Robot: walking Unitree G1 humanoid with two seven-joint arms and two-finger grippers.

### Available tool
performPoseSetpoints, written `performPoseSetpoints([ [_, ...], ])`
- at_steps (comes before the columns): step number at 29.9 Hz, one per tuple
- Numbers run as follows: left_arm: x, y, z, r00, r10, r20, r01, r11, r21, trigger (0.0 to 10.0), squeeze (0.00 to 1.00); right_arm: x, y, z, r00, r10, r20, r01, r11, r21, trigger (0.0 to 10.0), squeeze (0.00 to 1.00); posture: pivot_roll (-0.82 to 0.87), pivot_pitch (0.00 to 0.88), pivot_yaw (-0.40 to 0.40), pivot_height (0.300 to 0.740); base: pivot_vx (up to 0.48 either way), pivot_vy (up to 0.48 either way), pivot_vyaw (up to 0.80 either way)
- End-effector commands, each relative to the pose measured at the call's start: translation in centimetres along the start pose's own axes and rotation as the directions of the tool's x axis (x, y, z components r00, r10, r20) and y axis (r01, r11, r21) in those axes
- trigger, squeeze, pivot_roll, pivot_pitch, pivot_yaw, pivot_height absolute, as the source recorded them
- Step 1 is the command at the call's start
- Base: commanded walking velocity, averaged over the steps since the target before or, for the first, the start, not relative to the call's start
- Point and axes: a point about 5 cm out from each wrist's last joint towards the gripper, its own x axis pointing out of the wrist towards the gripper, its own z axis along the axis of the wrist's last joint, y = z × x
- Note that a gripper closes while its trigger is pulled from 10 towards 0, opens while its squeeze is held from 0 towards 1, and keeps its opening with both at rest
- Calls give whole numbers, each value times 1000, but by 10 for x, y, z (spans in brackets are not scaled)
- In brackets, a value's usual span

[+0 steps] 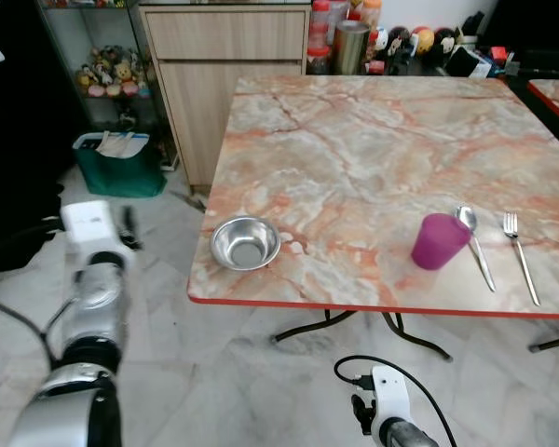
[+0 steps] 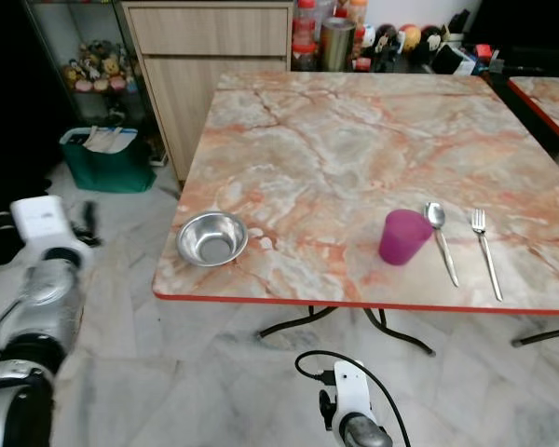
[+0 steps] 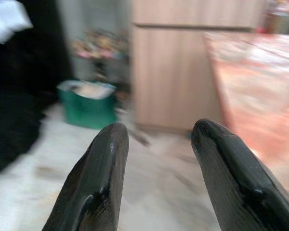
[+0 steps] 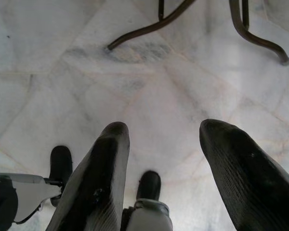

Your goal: Setting the table

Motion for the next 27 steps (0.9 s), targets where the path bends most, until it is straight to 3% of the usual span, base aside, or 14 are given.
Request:
performPoseSetpoints([
  [1, 6, -6, 12, 998, -46, 33, 47, 998, -36, 10000, 973, 0, -1, -2, 1000, -7, -7, 7, 1000, 16, 10000, 0, 116, 80, 4, 740, 0, 0, 0],
  [10, 6, -26, 11, 982, -188, -21, 184, 977, -107, 10000, 1000, 0, 0, -3, 1000, -6, -10, 6, 1000, 20, 10000, 0, 119, 85, 10, 740, 0, 0, 0],
  [11, 5, -29, 8, 975, -215, -59, 207, 970, -129, 10000, 0, -1, 1, -4, 1000, -4, -12, 4, 1000, 19, 10000, 0, 119, 85, 11, 740, 0, 0, 0],
  [14, 3, -34, -1, 957, -258, -135, 240, 961, -134, 10000, 0, -1, 1, -4, 1000, -3, -13, 3, 1000, 20, 10000, 0, 121, 86, 11, 740, 0, 0, 0],
  [17, 3, -34, -1, 954, -263, -143, 244, 960, -136, 10000, 0, -1, 1, -4, 1000, -3, -13, 3, 1000, 20, 10000, 0, 121, 86, 11, 740, 0, 0, 0],
  [19, 1, -35, -5, 947, -274, -166, 248, 955, -160, 10000, 0, -1, 1, -4, 1000, -2, -14, 2, 1000, 17, 10000, 0, 122, 87, 12, 740, 0, 0, 0],
  [20, -1, -37, -10, 936, -293, -196, 252, 945, -208, 10000, 0, -1, 2, -5, 1000, 1, -14, -1, 1000, 10, 10000, 0, 119, 86, 12, 740, 0, 0, 0],
  [27, -5, -43, -10, 915, -351, -200, 291, 916, -278, 10000, 0, -1, 2, -5, 1000, 4, -14, -4, 1000, 9, 10000, 0, 120, 88, 10, 740, 0, 0, 0],
])
